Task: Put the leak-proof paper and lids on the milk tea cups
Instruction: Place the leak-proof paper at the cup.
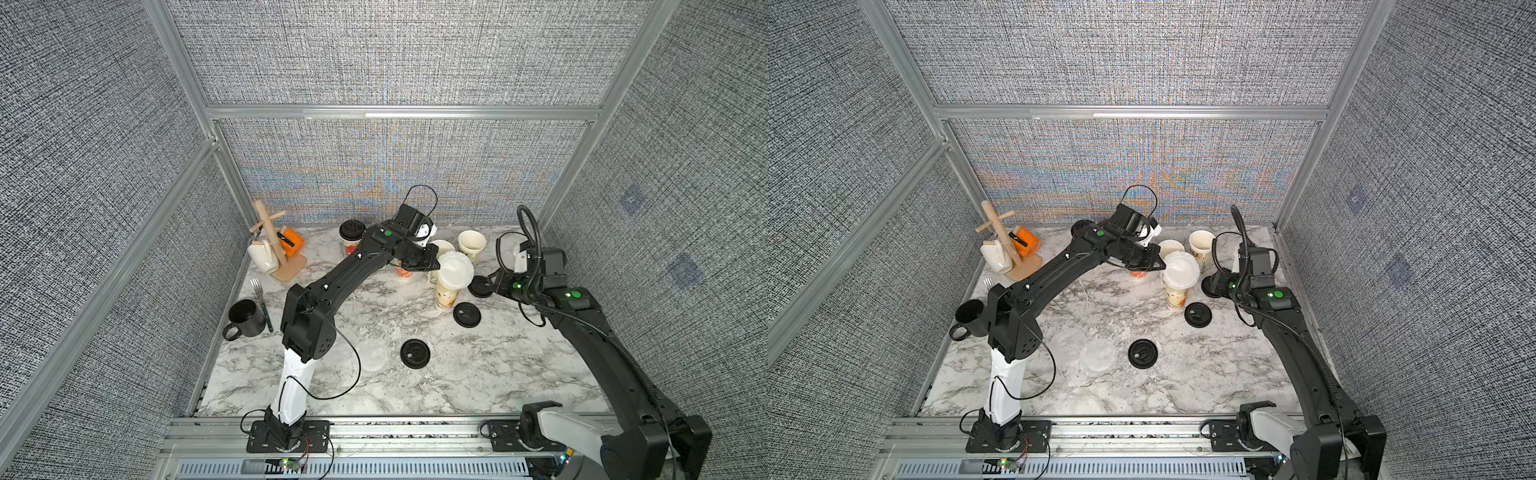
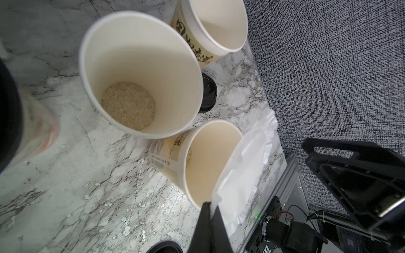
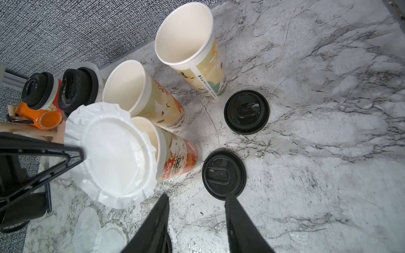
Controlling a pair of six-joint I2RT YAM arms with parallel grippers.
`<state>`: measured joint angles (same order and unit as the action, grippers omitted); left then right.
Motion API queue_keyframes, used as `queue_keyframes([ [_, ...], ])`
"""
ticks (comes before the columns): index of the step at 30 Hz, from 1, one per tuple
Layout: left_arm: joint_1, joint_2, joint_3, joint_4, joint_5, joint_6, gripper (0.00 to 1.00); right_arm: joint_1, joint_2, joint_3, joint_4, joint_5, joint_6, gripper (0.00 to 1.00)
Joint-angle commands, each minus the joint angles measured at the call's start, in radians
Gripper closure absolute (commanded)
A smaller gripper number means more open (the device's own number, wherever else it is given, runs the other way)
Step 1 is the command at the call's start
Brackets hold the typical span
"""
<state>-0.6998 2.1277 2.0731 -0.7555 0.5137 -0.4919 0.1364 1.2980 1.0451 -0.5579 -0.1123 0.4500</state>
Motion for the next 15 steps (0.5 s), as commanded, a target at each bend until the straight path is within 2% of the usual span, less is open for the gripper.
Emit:
queue_keyframes([
  [1,-0.001,0.021,0.027,-0.02,-0.023,0.009,1.0,-0.001,0.006,-0.003,0.013,-0.011,-0.015,0.55],
  [9,-0.001,0.052,0.061,-0.053,-0.044,0.03,1.0,-0.001,0.005,-0.01,0.013,-0.014,-0.018,0.55],
  [15,-0.001,0.081,0.091,-0.08,-0.035,0.039,0.93,-0.002,0.003,-0.013,0.012,-0.012,-0.019,0.55],
])
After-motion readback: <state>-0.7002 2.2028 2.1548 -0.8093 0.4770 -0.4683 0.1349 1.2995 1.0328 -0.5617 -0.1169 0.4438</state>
